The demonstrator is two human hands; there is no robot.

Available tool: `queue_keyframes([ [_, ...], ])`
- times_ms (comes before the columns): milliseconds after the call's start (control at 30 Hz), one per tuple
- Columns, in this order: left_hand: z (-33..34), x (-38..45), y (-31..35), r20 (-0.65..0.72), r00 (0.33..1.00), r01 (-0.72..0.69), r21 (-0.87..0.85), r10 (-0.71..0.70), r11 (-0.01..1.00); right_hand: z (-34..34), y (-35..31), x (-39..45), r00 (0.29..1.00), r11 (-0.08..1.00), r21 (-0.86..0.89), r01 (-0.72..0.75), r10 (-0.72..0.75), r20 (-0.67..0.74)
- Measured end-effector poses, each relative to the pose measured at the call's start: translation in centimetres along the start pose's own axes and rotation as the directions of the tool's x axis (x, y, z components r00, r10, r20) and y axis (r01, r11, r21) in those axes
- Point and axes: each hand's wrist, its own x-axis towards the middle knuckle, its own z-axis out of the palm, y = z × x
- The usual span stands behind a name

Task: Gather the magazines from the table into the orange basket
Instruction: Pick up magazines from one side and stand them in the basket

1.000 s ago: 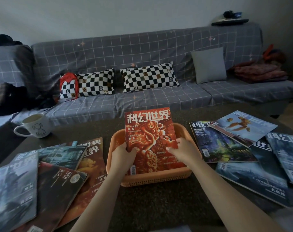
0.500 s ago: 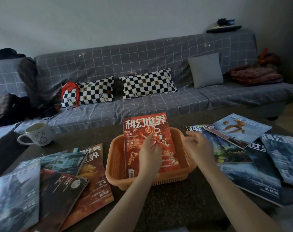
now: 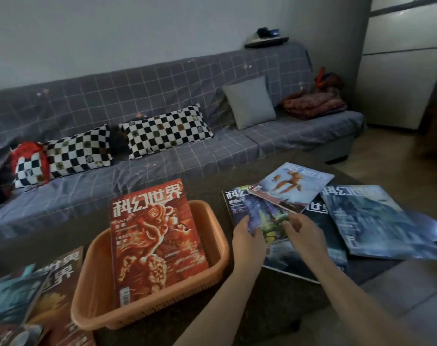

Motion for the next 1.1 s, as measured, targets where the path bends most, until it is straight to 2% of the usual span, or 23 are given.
queue_keyframes([
  [133,1.7,2.2,-1.4,-0.077,0.995,0.075,0.053,-0.070,0.996,-0.2,3.1,2.3,0.999,0.976,-0.211,-0.045,0.049,0.013],
  [200,2.3,3.1,-1.9,-0.113,0.988,0.119,0.105,-0.108,0.987,0.1,3.9,3.2,0.998,0.967,-0.253,-0.045,0.057,0.039],
  [300,2.5,4.5,-2.8,-0.166,0.976,0.153,0.076,-0.139,0.985,0.5,4.2,4.0,0.999,0.967,-0.255,-0.026,0.036,0.033],
  [400,2.6,5.7,-3.2,-0.213,0.952,0.236,0.054,-0.219,0.970,1.0,4.5,4.4,0.998,0.963,-0.261,-0.066,0.068,-0.002],
  [667,3.3,6.5,-3.3,-0.260,0.938,0.270,0.134,-0.229,0.954,1.2,4.8,4.2,0.996,0.974,-0.210,-0.090,0.083,-0.042],
  [800,3.4,7.2,-4.6,-0.258,0.945,0.203,-0.021,-0.201,0.979,1.5,4.8,4.1,0.992,0.979,-0.168,-0.115,0.106,-0.065],
  [900,3.4,6.8,-3.6,-0.225,0.937,0.222,-0.208,-0.268,0.953,1.5,4.9,4.0,0.991,0.982,-0.140,-0.125,0.116,-0.069],
  [967,3.6,6.9,-3.6,-0.163,0.937,0.241,-0.334,-0.308,0.911,1.4,4.9,3.9,0.992,0.985,-0.130,-0.115,0.106,-0.072],
  [1100,3.5,6.4,-2.9,0.007,0.932,0.302,-0.566,-0.362,0.767,1.1,4.8,3.6,0.989,0.983,-0.116,-0.140,0.132,-0.071],
])
